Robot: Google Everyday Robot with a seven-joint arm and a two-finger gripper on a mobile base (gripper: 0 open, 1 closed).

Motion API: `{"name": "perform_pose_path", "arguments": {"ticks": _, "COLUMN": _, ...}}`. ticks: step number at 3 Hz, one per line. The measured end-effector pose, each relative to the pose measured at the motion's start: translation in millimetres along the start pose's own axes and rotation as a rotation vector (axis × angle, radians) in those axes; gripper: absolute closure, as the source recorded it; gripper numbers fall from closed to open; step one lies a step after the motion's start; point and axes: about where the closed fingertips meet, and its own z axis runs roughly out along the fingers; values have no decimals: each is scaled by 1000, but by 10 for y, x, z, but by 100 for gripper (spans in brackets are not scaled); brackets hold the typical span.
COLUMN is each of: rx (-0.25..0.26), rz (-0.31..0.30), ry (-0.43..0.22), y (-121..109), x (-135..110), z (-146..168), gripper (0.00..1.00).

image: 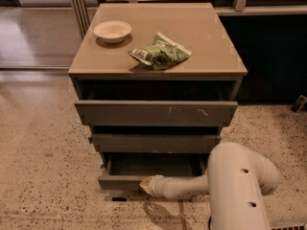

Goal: Close bottom drawer

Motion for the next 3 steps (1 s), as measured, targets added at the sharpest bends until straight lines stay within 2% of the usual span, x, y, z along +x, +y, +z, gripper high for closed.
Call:
{"name": "perform_pose_path", "arguments": {"ticks": 1, "rx": 47, "rz": 0, "ry": 1, "y": -160, "x": 2, "z": 36, "gripper": 100}}
{"name": "perform_pose_path", "arguments": {"ticks": 2, "rx": 135, "rz": 3, "ry": -27, "y": -439, "x": -100, "z": 40, "gripper": 100}}
{"name": "perform_pose_path", "arguments": {"ticks": 3, "rx": 135, "rz": 3, "ry": -28, "y": -439, "x": -100, "z": 40, "gripper": 100}}
